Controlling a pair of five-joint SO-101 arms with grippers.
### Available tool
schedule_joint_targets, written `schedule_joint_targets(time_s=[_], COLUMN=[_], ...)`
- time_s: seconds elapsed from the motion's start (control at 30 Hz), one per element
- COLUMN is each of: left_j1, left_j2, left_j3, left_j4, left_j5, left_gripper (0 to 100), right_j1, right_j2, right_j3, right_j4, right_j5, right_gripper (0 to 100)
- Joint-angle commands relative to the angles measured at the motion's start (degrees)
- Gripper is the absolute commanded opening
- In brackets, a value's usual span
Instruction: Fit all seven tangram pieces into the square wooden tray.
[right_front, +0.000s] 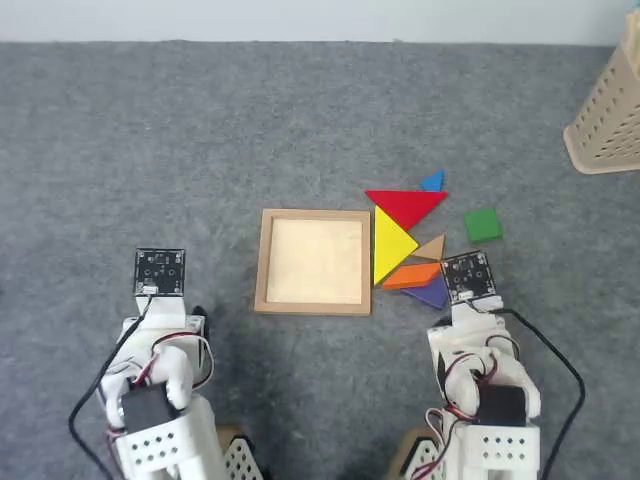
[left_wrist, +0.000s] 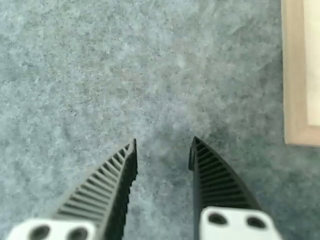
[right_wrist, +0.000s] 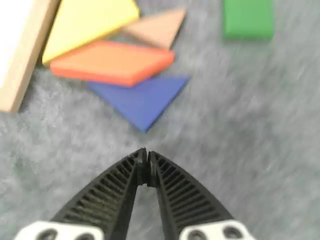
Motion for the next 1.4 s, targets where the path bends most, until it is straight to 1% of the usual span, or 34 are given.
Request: schedule_joint_targets(time_s=[0.0, 0.03, 0.07, 0.17, 0.23, 0.33, 0.43, 0.53, 0.67, 0.73, 0.83, 0.93, 1.0, 1.1, 1.23, 1.37], left_j1=[-0.2, -0.2, -0.2, -0.2, -0.2, -0.2, -0.2, -0.2, -0.2, -0.2, -0.2, -0.2, -0.2, -0.2, -0.2, -0.2], left_j2=[-0.4, -0.4, -0.4, -0.4, -0.4, -0.4, -0.4, -0.4, -0.4, -0.4, -0.4, -0.4, -0.4, -0.4, -0.4, -0.4], left_j3=[-0.7, -0.7, -0.7, -0.7, -0.7, -0.7, -0.7, -0.7, -0.7, -0.7, -0.7, -0.7, -0.7, -0.7, -0.7, -0.7], left_j4=[0.2, 0.2, 0.2, 0.2, 0.2, 0.2, 0.2, 0.2, 0.2, 0.2, 0.2, 0.2, 0.2, 0.2, 0.2, 0.2], left_j5=[-0.3, -0.3, -0.3, -0.3, -0.3, -0.3, -0.3, -0.3, -0.3, -0.3, -0.3, -0.3, -0.3, -0.3, -0.3, -0.3], left_gripper=[17, 17, 17, 17, 17, 17, 17, 17, 17, 17, 17, 17, 17, 17, 17, 17], right_j1=[4.4, 5.9, 7.1, 8.3, 8.1, 6.2, 1.7, -2.9, -8.2, -10.5, -13.0, -16.0, -18.2, -20.8, -21.4, -22.4], right_j2=[-1.9, -1.9, -1.9, -1.3, -1.2, -0.9, 3.7, 15.3, 37.0, 48.1, 63.5, 75.9, 82.3, 89.5, 96.0, 100.8], right_j3=[0.3, 0.1, -0.5, -5.0, -9.8, -17.2, -22.9, -29.7, -42.4, -50.0, -60.5, -67.3, -70.2, -72.3, -72.4, -73.2], right_j4=[-8.1, -9.8, -11.1, -11.6, -10.2, -7.7, -6.7, -6.8, -5.9, -3.6, 0.0, 0.3, -0.4, -2.6, -7.5, -10.1], right_j5=[15.2, 17.6, 17.8, 13.5, 11.3, 8.1, 4.3, 1.1, -3.1, -4.8, -8.4, -9.2, -9.7, -9.8, -12.1, -12.5], right_gripper=[1.0, 1.0, 1.0, 0.8, 0.7, 0.9, 0.9, 0.9, 1.0, 1.7, 8.7, 16.5, 19.1, 20.3, 22.3, 26.2])
